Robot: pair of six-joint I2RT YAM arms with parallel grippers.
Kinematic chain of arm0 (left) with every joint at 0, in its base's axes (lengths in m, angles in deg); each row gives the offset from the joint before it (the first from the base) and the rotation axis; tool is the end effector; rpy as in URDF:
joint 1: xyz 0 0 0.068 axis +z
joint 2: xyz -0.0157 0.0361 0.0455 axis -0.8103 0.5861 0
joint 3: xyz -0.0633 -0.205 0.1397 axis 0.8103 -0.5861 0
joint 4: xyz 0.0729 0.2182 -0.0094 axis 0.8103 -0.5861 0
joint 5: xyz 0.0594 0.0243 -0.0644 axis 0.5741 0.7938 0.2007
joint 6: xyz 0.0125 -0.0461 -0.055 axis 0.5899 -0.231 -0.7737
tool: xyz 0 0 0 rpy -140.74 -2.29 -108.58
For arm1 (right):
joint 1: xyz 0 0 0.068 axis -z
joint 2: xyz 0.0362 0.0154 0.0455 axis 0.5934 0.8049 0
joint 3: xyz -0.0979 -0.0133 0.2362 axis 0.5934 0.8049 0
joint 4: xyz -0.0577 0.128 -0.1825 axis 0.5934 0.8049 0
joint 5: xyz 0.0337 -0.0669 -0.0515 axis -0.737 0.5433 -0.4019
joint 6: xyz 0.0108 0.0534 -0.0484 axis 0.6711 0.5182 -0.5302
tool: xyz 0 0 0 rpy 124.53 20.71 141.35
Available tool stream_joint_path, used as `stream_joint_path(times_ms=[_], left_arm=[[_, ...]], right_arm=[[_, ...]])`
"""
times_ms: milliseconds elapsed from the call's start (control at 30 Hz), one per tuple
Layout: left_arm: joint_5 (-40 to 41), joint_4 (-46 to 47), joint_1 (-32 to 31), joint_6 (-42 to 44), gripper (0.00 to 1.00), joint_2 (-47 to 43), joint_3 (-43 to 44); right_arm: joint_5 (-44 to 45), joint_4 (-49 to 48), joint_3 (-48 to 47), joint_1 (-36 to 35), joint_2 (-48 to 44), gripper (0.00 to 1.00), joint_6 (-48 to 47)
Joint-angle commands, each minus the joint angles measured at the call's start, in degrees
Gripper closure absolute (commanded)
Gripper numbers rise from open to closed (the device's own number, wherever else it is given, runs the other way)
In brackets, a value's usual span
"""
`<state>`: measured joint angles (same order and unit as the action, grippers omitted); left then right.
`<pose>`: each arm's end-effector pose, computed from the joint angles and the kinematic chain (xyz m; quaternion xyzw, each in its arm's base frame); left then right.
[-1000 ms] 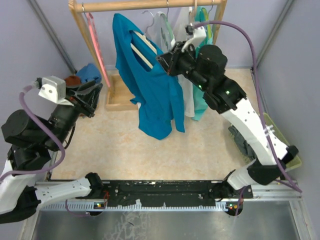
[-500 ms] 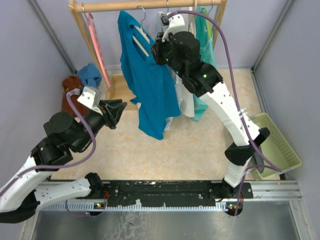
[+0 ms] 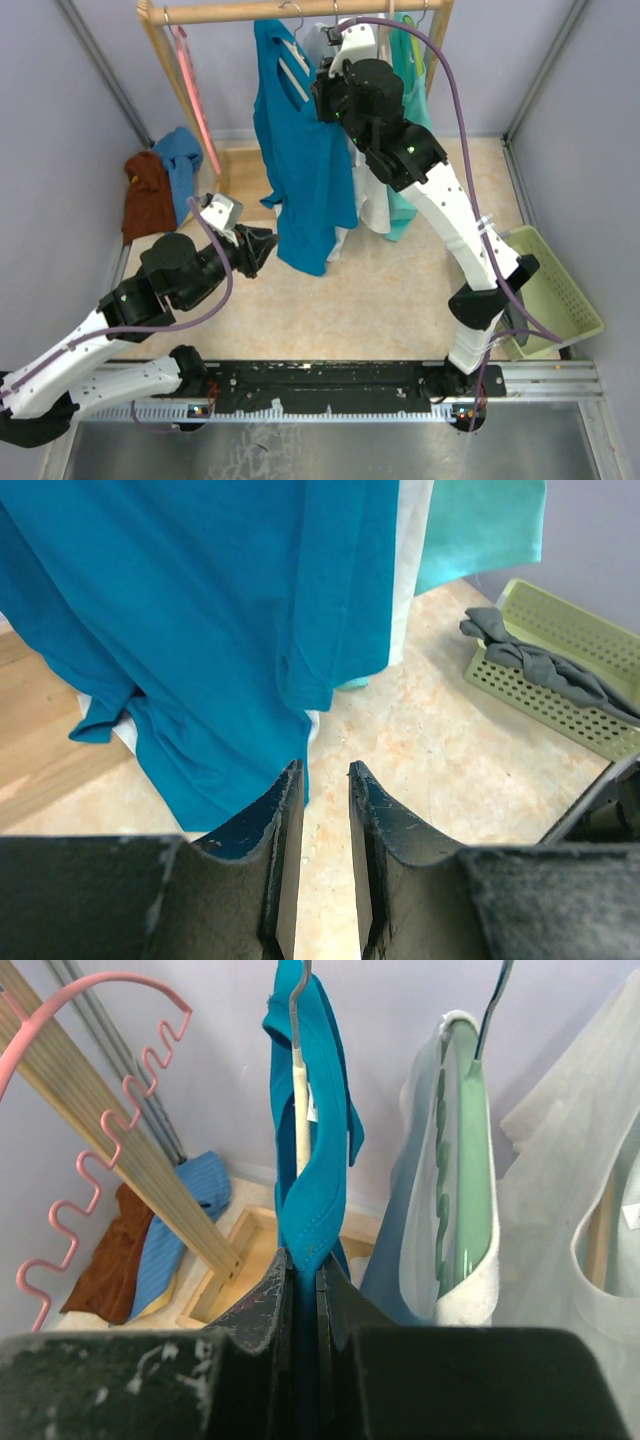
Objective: Place the t-shirt on the hanger
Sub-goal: Place the hanger at the clothesline.
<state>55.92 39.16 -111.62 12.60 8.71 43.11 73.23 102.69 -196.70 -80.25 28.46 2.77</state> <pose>0.1007 -0.1231 0.3875 0.1987 0.7076 -0.2722 0.6210 0.2720 0.2345 0.5069 -0.1178 0.7017 0.1902 0.6765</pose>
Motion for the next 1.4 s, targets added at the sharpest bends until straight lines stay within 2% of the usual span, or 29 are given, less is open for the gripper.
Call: stream_joint_path(times_ms=[0,367,700,967,1033,1100,1233,1367], left_arm=[[-1.66,2.67,0.10,-1.97,0.70,-0.19,-0.94],[-1.74,1.73,0.06,-3.10,0.70,-0.54,-1.36],[-1.03,2.49,0.10,-3.84,0.70,0.06,-2.93],[-0.23,3.97,0.10,-4.03,0.70,1.44,-3.55],[-0.33,4.22,0.08,-4.20,0.70,2.03,-3.52],[0.02,4.41,0.10,-4.22,0.70,2.29,-3.43],[1.29,4.45,0.10,-4.41,0.70,2.48,-3.43],[3.14,4.23,0.10,-4.83,0.69,2.61,-3.26]], right_arm=[[2.41,-7.76,-3.60,1.64,-1.83,1.00,-0.56],[4.62,-5.68,-6.63,2.38,0.91,1.00,-1.47],[4.85,-4.25,-1.30,2.37,-0.47,1.00,-0.52],[5.20,-0.66,-1.35,2.40,-0.69,0.98,-0.62],[4.26,-0.48,-0.81,2.37,-1.27,0.80,-0.93],[3.18,-0.38,-0.58,2.42,-2.16,0.58,-1.16],[-0.19,-0.07,-0.89,2.37,-4.30,0.37,-1.24],[-1.93,0.81,-1.26,2.42,-8.31,0.28,-0.52]])
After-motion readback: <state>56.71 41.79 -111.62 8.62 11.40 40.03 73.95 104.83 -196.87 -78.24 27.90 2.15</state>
